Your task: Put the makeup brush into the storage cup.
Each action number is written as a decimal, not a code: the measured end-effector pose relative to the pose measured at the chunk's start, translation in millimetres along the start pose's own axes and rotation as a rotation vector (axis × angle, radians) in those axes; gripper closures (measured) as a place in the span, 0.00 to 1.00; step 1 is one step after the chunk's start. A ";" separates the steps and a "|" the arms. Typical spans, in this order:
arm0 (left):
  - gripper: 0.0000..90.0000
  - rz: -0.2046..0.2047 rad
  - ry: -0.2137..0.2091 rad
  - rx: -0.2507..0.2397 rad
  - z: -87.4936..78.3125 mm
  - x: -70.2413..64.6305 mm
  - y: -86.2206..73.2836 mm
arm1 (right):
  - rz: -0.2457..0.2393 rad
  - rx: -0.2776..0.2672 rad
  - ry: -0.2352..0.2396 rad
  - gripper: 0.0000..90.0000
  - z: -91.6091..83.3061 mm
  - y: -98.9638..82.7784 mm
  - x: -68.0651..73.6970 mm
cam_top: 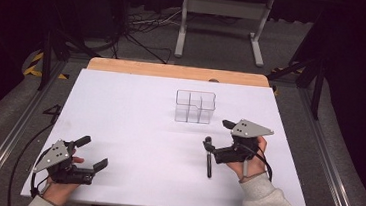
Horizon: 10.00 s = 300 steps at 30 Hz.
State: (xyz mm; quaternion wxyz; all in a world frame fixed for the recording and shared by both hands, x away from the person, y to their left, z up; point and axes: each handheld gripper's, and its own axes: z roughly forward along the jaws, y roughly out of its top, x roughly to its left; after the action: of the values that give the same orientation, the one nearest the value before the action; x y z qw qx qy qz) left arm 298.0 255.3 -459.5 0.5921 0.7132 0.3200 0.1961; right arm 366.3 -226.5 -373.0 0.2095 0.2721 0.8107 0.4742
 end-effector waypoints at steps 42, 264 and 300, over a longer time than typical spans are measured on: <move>0.01 0.003 -0.005 0.007 1.9 -0.8 -0.6 | 0.113 0.588 -0.001 0.08 52.8 24.9 -17.9; 0.01 -0.006 -0.004 0.005 0.6 1.3 -0.8 | 0.142 -0.245 -0.299 0.88 58.5 51.0 -54.2; 0.01 -0.008 -0.006 0.006 0.9 1.4 -1.1 | 0.166 -0.234 -0.324 0.88 83.7 29.0 -70.3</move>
State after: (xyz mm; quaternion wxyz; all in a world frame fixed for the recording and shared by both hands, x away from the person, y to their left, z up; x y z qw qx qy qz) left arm 299.4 255.7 -460.9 0.5915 0.7143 0.3218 0.1905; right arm 477.1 -205.0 -380.3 0.3275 0.3844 0.6808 0.5306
